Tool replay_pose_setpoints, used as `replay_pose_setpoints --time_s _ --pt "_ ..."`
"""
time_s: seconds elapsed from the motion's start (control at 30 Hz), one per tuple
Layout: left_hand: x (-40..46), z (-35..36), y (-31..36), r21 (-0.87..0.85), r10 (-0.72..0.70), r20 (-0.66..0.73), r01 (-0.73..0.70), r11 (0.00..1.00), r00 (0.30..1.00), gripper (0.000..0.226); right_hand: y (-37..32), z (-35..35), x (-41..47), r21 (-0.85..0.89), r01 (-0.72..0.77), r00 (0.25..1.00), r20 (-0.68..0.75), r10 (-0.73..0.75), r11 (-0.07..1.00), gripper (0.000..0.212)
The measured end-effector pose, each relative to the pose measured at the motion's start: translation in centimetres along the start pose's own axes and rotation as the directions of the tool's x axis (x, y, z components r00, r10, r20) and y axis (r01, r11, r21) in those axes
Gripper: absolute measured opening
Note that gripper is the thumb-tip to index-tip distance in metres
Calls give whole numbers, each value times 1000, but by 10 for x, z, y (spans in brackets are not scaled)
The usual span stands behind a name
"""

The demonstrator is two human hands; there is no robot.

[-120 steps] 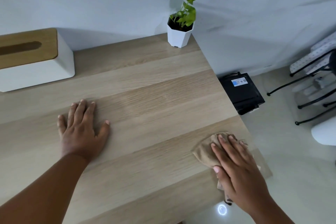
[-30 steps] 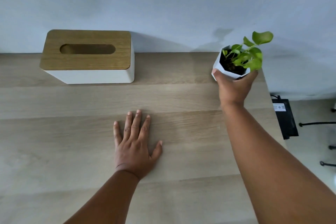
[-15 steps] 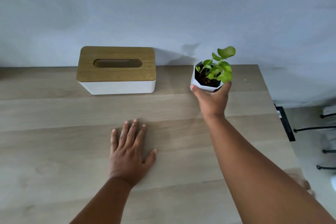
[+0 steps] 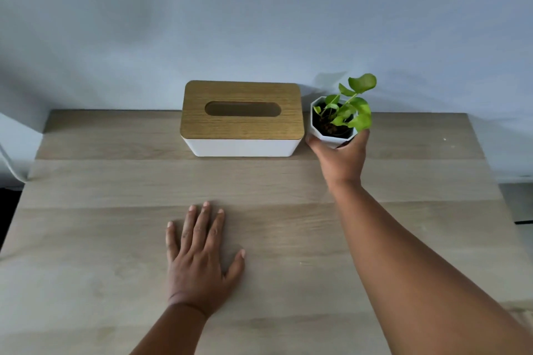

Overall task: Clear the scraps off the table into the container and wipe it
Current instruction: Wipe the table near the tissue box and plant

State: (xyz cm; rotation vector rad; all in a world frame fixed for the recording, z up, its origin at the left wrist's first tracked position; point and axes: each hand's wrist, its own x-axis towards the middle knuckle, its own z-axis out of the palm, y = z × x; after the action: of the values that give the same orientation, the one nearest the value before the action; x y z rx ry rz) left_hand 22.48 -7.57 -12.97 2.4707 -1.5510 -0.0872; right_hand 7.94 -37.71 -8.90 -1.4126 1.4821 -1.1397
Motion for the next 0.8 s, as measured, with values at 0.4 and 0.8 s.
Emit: replay_pose_setpoints --time_s 0.4,0.8 --pt "2 1 -2 -18 11 12 -11 1000 1000 90 -9 26 -3 82 48 999 -20 -47 995 90" --pt "4 -4 0 -13 4 53 -3 1000 999 89 -5 25 -2 41 47 999 8 -47 998 99"
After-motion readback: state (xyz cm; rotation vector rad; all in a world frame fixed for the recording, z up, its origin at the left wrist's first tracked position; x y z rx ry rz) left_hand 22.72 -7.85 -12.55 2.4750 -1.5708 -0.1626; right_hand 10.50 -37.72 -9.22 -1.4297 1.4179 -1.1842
